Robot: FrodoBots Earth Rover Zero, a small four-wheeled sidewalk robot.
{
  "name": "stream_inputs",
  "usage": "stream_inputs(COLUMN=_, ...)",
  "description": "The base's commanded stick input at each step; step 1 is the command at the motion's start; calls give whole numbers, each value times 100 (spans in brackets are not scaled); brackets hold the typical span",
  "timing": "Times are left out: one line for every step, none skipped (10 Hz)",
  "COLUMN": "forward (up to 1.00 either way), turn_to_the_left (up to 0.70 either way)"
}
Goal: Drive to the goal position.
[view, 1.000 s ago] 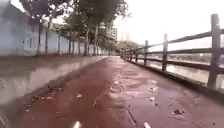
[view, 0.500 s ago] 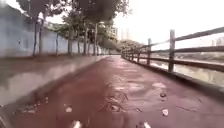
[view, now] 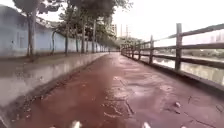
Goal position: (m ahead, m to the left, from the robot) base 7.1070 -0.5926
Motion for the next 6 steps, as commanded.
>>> stream_inputs(forward=70, turn_to_the_left=0)
stream_inputs(forward=70, turn_to_the_left=0)
stream_inputs(forward=70, turn_to_the_left=0)
stream_inputs(forward=70, turn_to_the_left=0)
stream_inputs(forward=70, turn_to_the_left=0)
stream_inputs(forward=70, turn_to_the_left=0)
